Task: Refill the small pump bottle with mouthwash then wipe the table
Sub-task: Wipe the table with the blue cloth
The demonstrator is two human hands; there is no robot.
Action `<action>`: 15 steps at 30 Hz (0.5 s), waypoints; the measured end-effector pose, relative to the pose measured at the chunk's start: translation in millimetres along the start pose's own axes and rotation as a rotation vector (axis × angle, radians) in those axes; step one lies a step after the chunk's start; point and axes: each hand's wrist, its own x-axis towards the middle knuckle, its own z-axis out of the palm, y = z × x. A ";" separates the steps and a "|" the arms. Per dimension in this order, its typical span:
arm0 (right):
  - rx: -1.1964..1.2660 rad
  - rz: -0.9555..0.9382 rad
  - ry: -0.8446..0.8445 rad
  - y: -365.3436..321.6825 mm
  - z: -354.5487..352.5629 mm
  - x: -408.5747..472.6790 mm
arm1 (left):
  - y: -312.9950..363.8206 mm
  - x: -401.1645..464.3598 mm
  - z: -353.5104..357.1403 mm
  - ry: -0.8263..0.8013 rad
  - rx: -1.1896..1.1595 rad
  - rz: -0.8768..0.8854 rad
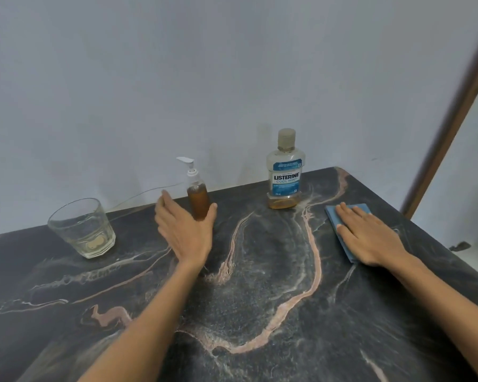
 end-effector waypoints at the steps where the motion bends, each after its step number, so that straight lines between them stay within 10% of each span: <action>1: -0.003 0.021 0.004 -2.1 0.2 9.7 | 5.4 -13.6 0.4 0.125 0.004 0.095; 5: 0.001 0.075 0.002 -12.5 2.9 36.1 | 37.3 -40.2 25.0 0.005 -0.014 0.436; 10: -0.012 0.066 0.020 -6.9 11.9 38.8 | 87.9 -25.1 77.2 -0.660 -0.280 0.153; 15: -0.006 0.108 0.006 -9.0 11.0 53.3 | 96.2 -16.0 98.4 -0.673 -0.533 0.018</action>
